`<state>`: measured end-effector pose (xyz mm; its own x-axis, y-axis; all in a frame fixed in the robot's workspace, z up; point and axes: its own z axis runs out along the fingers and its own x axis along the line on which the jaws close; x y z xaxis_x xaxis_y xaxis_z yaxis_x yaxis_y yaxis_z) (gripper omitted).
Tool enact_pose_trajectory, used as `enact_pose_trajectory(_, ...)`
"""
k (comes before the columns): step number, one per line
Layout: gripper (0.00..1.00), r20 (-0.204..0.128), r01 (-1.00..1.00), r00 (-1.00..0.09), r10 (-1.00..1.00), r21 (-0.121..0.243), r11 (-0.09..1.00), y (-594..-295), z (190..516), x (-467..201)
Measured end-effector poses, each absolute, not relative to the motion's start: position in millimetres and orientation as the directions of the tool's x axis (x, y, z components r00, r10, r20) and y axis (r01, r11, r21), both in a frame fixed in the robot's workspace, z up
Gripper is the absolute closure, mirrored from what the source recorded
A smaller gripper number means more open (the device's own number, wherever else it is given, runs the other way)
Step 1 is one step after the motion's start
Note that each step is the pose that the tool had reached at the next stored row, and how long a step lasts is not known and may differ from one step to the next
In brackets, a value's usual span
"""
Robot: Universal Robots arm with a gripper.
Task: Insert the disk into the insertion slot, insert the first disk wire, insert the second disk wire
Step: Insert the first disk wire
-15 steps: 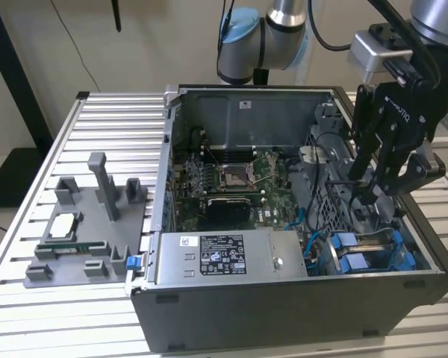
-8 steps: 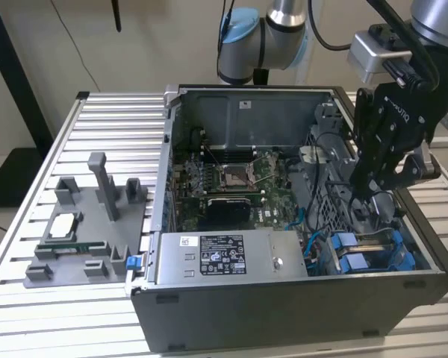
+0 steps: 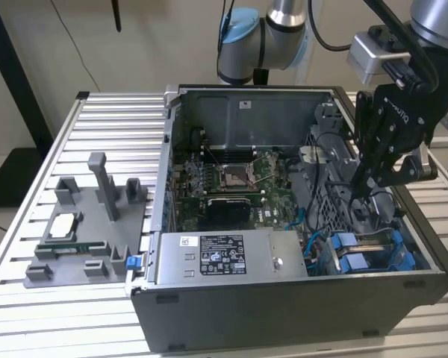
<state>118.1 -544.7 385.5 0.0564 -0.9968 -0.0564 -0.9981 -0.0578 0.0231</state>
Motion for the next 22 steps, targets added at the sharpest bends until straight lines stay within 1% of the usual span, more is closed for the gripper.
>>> enact_pose_trajectory(11, 1.00, -0.055, -0.998, 0.056, -0.997, 0.026, -0.058, -544.6, 384.4, 120.0)
enact_pose_trajectory(16, 1.00, -0.056, -0.997, 0.055, -0.997, 0.046, -0.058, -545.8, 382.2, 128.7)
enact_pose_trajectory(22, 1.00, -0.058, -0.995, 0.053, -0.997, 0.083, -0.058, -547.9, 378.9, 139.4)
